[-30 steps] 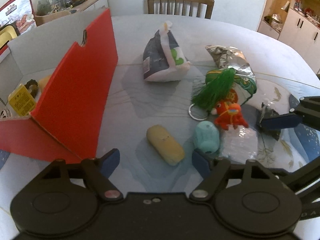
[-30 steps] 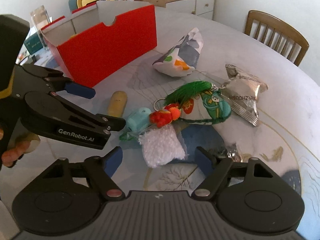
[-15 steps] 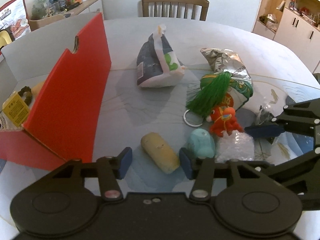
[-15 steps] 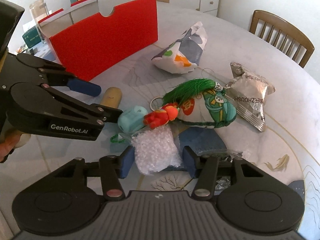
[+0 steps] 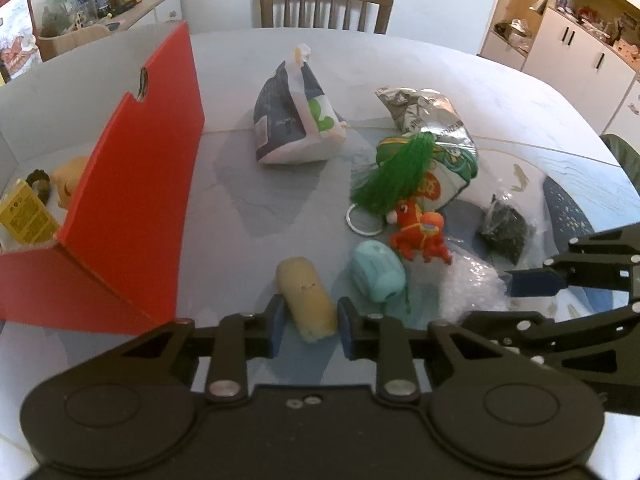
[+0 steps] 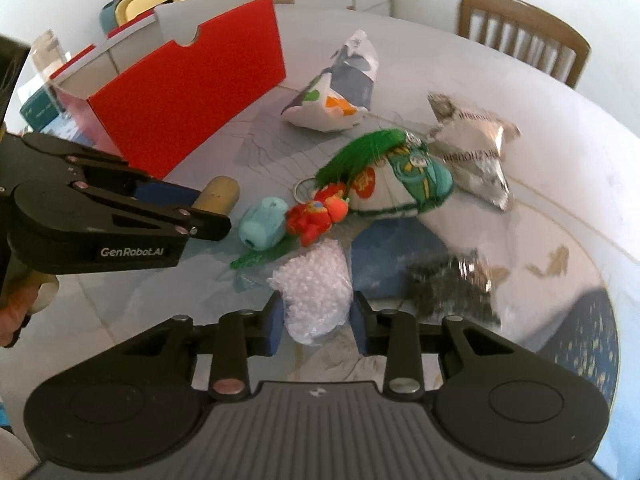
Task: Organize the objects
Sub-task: 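Grasp the bubble-wrap bag with the right gripper while the left grasps the corn toy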
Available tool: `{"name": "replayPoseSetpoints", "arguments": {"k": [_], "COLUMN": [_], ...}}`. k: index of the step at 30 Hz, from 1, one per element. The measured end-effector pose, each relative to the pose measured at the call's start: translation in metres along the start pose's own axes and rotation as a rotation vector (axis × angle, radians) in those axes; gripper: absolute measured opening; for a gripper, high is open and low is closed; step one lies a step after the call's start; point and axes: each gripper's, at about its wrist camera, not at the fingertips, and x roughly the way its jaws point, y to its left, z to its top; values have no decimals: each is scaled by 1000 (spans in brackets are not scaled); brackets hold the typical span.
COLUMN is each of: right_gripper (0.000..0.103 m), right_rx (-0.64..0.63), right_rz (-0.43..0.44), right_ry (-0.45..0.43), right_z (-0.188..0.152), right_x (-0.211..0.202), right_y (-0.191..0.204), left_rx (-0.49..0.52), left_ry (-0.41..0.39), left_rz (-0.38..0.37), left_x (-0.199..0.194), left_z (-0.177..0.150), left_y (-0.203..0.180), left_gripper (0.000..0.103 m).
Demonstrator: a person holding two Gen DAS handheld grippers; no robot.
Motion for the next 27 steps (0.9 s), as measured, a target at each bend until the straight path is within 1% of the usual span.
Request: {"name": "replayPoseSetpoints", "arguments": {"k": [6, 12, 15, 18, 22, 27], "right_gripper": [32, 31, 31, 31, 31, 31], "right_rx": [88, 167, 184, 186, 196, 226], "right_rz": [-4, -10, -14, -23, -52, -54], "right_ry": [5, -7, -25, -47, -58, -95], "right_z": [-16, -26, -26, -22, -18, -9], "right_x": [-18, -39, -50, -59, -65, -82], "right_y": [7, 19, 30, 43, 54, 68], "left_rx": [-13, 8, 34, 69, 65, 72], "left_ry": [21, 0, -22, -29, -29, -72], "left_rz": [-34, -98, -132, -136, -158, -198], "left_x": [-6, -29, -40, -44, -50, -76], "left_z": [-4, -6, -6, -7, -7, 0], "left_y": [11, 14, 15, 17, 28, 41], "left_gripper": [25, 22, 19, 19, 19, 19]}}
